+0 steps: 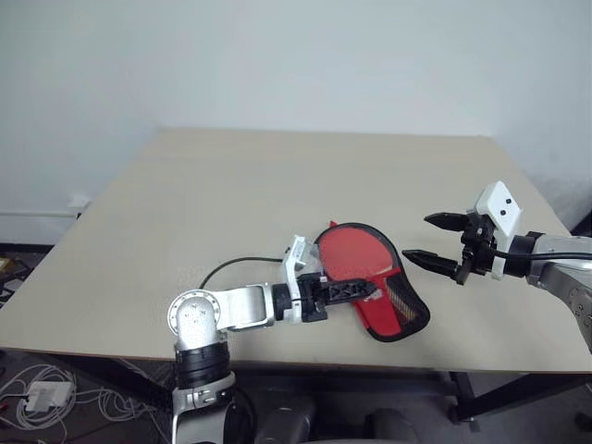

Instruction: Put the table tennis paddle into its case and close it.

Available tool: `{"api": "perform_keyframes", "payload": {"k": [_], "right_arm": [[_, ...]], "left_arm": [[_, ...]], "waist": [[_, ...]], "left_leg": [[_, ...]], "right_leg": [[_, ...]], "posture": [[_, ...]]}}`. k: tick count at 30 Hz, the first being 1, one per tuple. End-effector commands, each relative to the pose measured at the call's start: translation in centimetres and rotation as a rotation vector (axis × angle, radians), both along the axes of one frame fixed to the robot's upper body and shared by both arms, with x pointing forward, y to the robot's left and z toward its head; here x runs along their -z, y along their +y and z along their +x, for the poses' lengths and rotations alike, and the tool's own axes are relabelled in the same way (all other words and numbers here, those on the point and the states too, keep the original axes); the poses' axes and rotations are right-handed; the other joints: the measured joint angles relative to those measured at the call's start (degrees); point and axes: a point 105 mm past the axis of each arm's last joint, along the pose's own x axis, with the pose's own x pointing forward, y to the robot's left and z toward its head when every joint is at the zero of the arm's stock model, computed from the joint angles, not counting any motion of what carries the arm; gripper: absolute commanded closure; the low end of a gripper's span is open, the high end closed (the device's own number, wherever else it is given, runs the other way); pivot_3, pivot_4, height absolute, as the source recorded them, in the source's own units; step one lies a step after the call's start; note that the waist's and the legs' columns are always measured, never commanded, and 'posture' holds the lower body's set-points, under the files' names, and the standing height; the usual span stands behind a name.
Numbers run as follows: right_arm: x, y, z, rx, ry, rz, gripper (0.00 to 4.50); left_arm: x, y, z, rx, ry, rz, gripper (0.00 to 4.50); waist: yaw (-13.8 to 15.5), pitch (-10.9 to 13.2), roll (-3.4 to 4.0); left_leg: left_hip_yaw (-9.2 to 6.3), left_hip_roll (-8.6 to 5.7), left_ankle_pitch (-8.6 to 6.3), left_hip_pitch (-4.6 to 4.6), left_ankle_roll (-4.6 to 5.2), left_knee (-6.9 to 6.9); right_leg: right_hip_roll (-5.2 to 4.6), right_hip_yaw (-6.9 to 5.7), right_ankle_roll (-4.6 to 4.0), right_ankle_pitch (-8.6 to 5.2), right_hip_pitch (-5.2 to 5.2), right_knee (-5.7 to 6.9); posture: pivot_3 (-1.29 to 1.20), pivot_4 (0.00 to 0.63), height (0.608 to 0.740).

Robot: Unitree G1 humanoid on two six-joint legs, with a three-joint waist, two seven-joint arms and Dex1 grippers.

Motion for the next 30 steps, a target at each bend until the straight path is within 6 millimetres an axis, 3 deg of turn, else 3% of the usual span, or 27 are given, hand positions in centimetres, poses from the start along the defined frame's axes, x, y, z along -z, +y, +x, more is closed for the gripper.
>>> {"api": "perform_keyframes", "payload": {"k": [1,10,16,30], "right_arm": [[-1.3,0.2,-0.1,-0.015,-0.053,0.004,0.03],[-1.2,0.2,-0.2,-0.008,-0.045,0.002,0.03],[-1.0,0.1,-0.4,0.0,-0.036,0.003,0.03],[-1.0,0.4,-0.5,0.015,-0.037,0.019,0.03]], "left_arm": [[-0.5,-0.8,0.1,0.002,-0.016,0.009,0.0],[1.8,-2.0,-0.3,-0.001,0.086,0.033,0.0],[3.3,-0.9,-1.3,-0.002,0.131,0.061,0.0],[6.6,0.2,-1.3,-0.026,0.229,0.149,0.0]], "waist": [[0.0,0.0,-0.01],[0.0,0.0,-0.04],[-0.2,0.0,-0.03],[0.0,0.0,0.02]], "left_leg": [[0.01,0.0,0.0,0.0,0.0,0.0],[0.07,0.0,-0.01,-0.01,0.0,0.02],[0.06,0.01,-0.02,0.0,0.0,0.0],[0.06,0.01,-0.03,0.01,0.01,0.0]], "right_leg": [[0.0,0.0,0.0,0.0,-0.01,0.0],[-0.01,0.06,-0.09,-0.05,0.0,-0.01],[0.0,0.07,-0.1,-0.05,-0.04,-0.01],[-0.03,0.04,-0.11,-0.05,-0.03,-0.01]], "posture": [[0.0,0.0,0.707],[0.0,0.0,0.707],[0.0,0.0,0.707],[0.0,0.0,0.707]]}}
